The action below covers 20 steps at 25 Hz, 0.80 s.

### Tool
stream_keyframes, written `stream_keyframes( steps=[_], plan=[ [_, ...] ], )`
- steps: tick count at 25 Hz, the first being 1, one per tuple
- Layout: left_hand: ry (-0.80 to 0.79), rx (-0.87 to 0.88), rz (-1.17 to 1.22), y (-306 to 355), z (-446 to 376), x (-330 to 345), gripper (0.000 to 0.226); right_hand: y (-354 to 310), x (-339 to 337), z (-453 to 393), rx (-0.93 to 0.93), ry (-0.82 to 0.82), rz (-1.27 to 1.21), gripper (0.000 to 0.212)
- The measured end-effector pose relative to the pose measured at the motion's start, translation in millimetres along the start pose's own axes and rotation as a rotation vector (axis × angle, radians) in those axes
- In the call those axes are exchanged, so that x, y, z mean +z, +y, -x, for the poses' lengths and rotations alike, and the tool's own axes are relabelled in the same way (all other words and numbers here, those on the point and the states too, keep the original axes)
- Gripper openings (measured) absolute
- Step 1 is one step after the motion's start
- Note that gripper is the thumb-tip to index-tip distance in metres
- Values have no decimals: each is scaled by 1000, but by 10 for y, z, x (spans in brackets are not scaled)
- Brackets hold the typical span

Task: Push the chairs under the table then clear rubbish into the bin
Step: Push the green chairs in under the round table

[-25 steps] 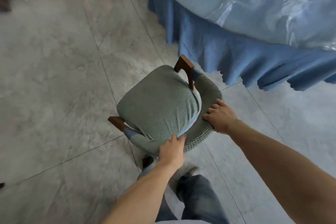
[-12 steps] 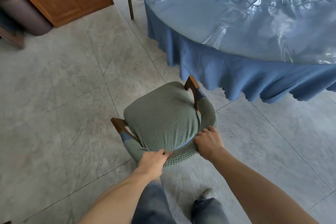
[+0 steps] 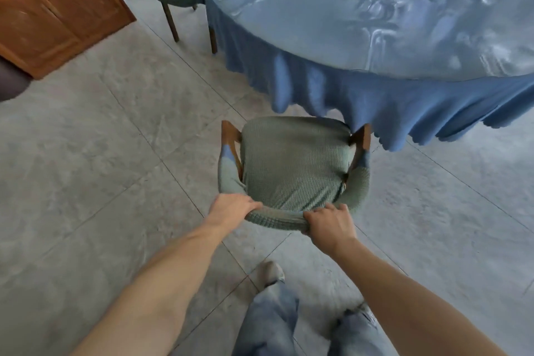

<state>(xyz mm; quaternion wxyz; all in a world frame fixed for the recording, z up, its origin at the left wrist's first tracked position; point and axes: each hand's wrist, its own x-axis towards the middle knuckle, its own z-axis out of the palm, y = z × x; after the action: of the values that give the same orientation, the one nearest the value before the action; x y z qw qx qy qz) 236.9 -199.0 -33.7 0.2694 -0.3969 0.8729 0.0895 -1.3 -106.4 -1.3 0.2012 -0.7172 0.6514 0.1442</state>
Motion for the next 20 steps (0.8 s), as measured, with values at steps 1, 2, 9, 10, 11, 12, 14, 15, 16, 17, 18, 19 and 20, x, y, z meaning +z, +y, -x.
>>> stream_keyframes(
  steps=[1,2,9,10,11,12,14,15,16,17,18,19,20],
  plan=[
    [-9,-17,-34,-265,-81,-58,65,-134,-62,-114,0,24,-67,24],
    [-38,-62,-58,-501,-176,-142,62,-237,-126,-235,2,43,-141,23],
    [79,-203,53,-862,-236,-288,60,-452,-242,-617,109,-20,-269,61],
    [85,-164,61,-892,-255,-257,60,-483,-221,-645,125,5,-274,57],
    [74,-151,63,-932,-288,-247,59,-509,-212,-672,137,33,-278,51],
    [57,-143,58,-975,-314,-252,60,-537,-218,-702,149,53,-278,45],
    [19,-129,27,-1024,-341,-292,66,-574,-266,-748,165,70,-263,32],
    [6,-134,-10,-1047,-350,-321,67,-597,-309,-783,164,67,-241,26],
    [1,-158,-51,-1071,-362,-336,67,-631,-360,-816,157,65,-209,21],
    [-4,-197,-88,-1096,-381,-347,66,-675,-411,-857,146,67,-172,16],
    [-16,-246,-116,-1116,-403,-365,63,-731,-452,-902,133,66,-143,14],
    [-35,-300,-139,-1154,-435,-394,60,-797,-488,-953,118,62,-135,13],
    [-60,-344,-158,-1215,-486,-418,57,-863,-518,-1002,103,57,-144,14]
  ],
)
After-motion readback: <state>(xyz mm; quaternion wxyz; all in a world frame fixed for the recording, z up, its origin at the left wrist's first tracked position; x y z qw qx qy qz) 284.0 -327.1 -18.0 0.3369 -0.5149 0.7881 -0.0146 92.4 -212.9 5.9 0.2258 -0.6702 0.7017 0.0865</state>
